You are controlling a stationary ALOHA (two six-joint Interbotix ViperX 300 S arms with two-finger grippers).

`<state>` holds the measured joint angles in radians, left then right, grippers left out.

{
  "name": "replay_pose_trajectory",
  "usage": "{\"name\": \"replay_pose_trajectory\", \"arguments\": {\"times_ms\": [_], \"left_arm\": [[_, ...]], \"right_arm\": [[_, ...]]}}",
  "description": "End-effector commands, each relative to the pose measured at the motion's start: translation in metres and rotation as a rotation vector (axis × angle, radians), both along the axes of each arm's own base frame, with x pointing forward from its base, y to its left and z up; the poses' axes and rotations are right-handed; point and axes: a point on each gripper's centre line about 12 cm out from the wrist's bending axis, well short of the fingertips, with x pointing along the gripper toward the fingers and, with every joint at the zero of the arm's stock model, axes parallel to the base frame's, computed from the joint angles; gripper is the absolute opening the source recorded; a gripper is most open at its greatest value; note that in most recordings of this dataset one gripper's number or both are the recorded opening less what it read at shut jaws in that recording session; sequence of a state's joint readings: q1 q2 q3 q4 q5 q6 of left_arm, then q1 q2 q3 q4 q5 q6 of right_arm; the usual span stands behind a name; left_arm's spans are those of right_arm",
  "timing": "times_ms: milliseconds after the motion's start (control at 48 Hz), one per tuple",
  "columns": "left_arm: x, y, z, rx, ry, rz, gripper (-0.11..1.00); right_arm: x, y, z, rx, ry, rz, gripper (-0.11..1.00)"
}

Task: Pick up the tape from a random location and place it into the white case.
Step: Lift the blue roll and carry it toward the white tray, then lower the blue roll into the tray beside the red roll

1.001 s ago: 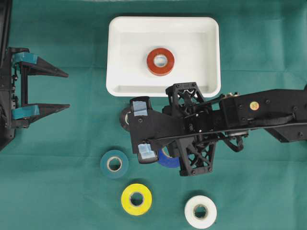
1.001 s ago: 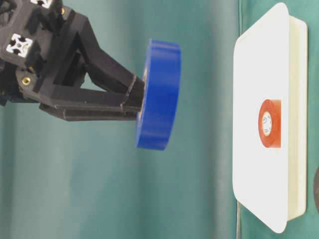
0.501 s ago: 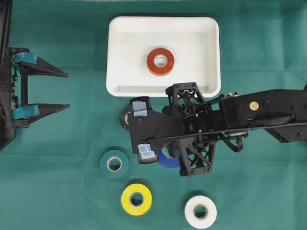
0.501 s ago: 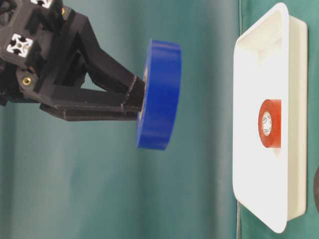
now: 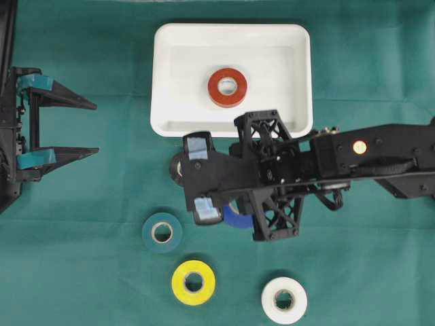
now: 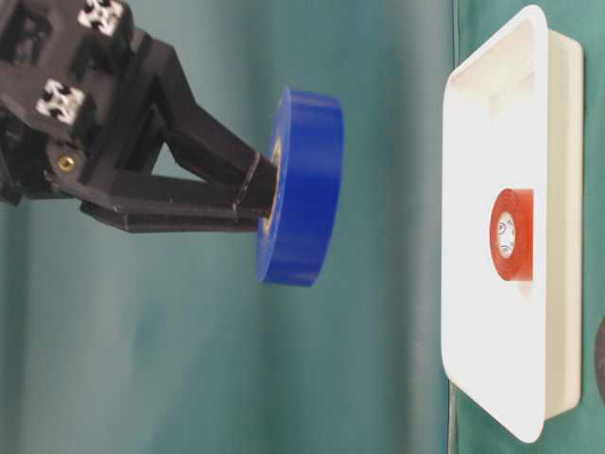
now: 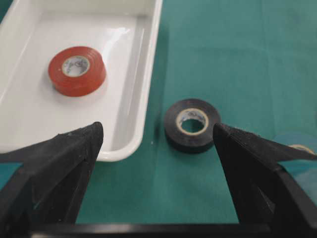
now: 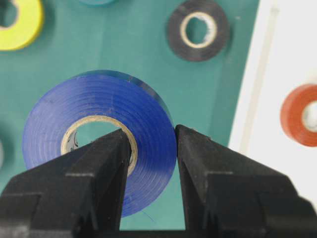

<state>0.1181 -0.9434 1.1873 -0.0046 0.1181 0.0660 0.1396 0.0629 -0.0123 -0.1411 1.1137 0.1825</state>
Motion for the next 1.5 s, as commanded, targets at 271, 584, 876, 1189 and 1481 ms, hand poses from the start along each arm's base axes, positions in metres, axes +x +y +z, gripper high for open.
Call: {"name": "replay_pose_trajectory", "arguments": {"times_ms": [271, 584, 876, 1189, 1481], "left_arm": [[0.002, 0.000, 0.003, -0.002, -0.008, -0.002, 0.98], [0.002, 0.000, 0.003, -0.001, -0.006, -0.003, 0.98], [0.002, 0.000, 0.003, -0.001, -0.006, -0.003, 0.98], [0.002, 0.000, 0.003, 0.001, -0.006, -0.003, 0.98], [0.002, 0.000, 0.002, -0.003, -0.003, -0.002, 0.98]], "right_arm": [[0.002, -0.065, 0.021, -0.044, -0.080, -0.129, 0.31], [-0.002, -0.144, 0.025, -0.063, -0.144, -0.285, 0.31], [-0.010, -0.190, 0.024, -0.075, -0.170, -0.382, 0.31], [-0.012, -0.192, 0.021, -0.076, -0.155, -0.386, 0.31], [-0.047, -0.192, 0.016, -0.073, -0.128, -0.414, 0.31]]}}
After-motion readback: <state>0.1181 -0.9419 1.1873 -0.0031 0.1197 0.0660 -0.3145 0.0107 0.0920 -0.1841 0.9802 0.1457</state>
